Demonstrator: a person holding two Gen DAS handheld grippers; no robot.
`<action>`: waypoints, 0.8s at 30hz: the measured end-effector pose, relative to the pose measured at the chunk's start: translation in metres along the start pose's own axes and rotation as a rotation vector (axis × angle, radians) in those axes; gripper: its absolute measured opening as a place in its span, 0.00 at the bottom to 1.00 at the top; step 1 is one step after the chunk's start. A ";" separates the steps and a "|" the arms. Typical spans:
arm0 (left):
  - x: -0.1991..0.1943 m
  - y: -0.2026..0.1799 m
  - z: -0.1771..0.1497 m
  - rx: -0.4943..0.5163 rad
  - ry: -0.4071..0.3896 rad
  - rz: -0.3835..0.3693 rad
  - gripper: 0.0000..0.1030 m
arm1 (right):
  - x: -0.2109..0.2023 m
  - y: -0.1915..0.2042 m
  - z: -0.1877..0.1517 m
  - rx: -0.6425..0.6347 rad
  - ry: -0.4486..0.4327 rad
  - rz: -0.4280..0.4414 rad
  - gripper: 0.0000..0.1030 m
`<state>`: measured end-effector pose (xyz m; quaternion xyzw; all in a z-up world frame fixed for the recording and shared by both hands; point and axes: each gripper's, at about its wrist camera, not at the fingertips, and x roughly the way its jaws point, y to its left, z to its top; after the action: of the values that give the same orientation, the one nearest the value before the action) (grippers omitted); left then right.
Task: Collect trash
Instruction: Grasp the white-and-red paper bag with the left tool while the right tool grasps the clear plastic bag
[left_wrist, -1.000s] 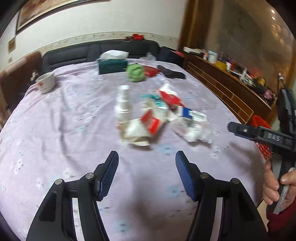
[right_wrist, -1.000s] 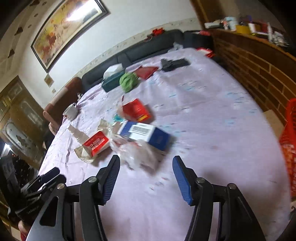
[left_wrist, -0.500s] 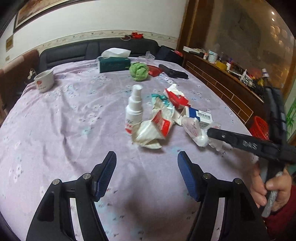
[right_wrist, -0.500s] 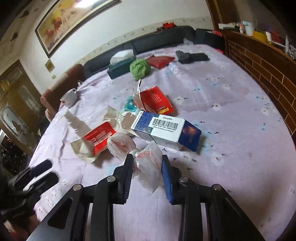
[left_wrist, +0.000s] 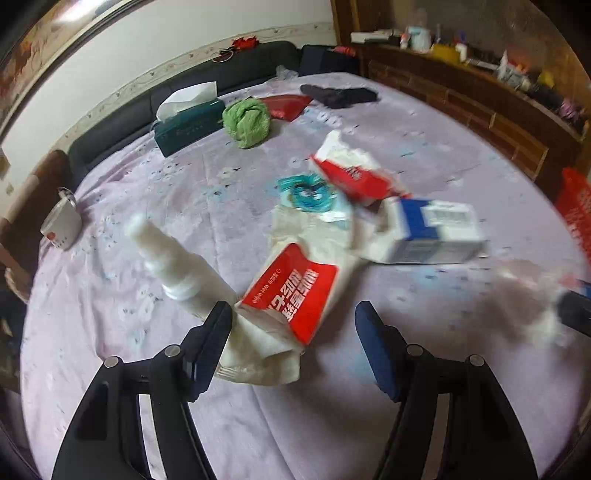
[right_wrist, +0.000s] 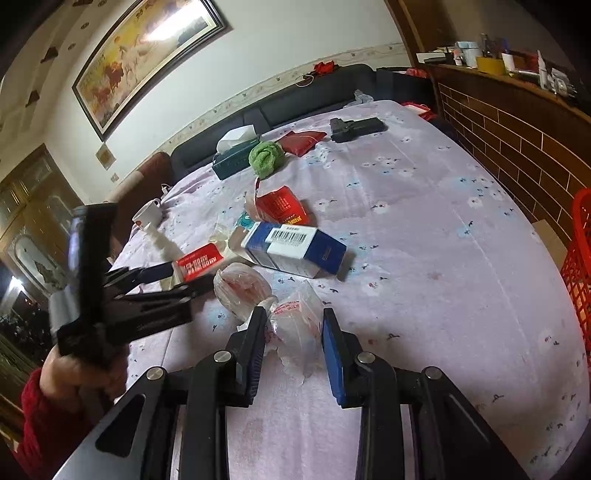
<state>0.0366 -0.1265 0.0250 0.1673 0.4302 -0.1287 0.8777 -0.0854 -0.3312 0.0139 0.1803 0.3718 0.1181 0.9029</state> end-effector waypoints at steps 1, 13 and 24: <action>0.005 0.000 0.002 0.005 0.008 0.012 0.65 | -0.001 -0.001 -0.001 0.002 -0.001 0.005 0.31; -0.001 0.016 -0.011 -0.106 -0.036 -0.035 0.34 | -0.002 0.006 -0.011 -0.012 -0.009 0.003 0.31; -0.048 0.015 -0.075 -0.158 -0.033 -0.094 0.36 | 0.008 0.022 -0.021 -0.053 0.015 -0.006 0.31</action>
<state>-0.0404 -0.0782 0.0230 0.0749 0.4317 -0.1383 0.8882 -0.0961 -0.3038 0.0042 0.1542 0.3756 0.1268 0.9050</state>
